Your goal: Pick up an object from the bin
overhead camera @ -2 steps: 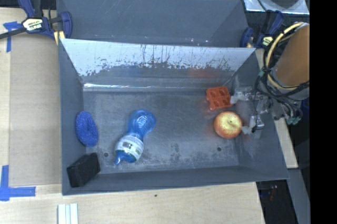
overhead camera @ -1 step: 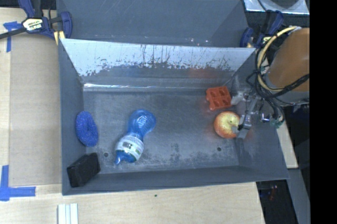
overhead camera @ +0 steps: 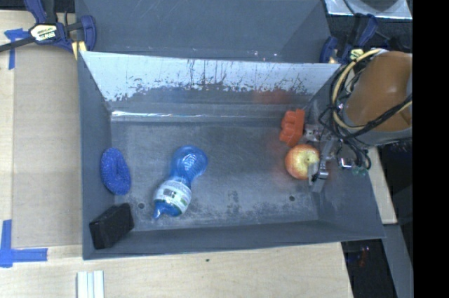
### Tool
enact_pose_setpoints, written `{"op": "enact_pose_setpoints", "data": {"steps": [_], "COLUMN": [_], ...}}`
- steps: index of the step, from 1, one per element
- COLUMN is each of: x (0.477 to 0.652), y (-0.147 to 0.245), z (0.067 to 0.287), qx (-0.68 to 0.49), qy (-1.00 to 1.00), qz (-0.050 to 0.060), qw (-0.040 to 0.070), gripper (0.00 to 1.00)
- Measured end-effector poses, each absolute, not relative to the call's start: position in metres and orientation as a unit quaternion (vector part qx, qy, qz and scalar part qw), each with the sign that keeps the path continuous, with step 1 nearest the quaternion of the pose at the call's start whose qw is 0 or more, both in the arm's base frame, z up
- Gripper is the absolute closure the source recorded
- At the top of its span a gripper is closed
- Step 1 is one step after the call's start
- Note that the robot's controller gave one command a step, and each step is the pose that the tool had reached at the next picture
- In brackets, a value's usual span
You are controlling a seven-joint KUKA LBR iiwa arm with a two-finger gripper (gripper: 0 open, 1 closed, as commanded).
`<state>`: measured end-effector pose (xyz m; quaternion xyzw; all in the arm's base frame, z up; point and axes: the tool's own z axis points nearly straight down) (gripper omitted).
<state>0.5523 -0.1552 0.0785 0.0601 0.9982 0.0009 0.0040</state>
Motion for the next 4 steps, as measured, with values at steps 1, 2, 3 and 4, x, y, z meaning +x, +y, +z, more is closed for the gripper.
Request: {"op": "enact_pose_setpoints", "data": {"steps": [1, 2, 3, 4], "x": [0.540, 0.540, 0.537, 0.537], "y": [-0.140, -0.140, -0.139, -0.139], "z": [0.076, 0.076, 0.098, 0.133], "qx": [0.157, 0.157, 0.156, 0.156], "qy": [0.987, 0.987, 0.988, 0.988], "qz": [-0.002, -0.003, -0.002, -0.002], "qw": [0.018, 0.018, 0.014, 0.013], "gripper": [1.00, 1.00, 1.00, 1.00]}}
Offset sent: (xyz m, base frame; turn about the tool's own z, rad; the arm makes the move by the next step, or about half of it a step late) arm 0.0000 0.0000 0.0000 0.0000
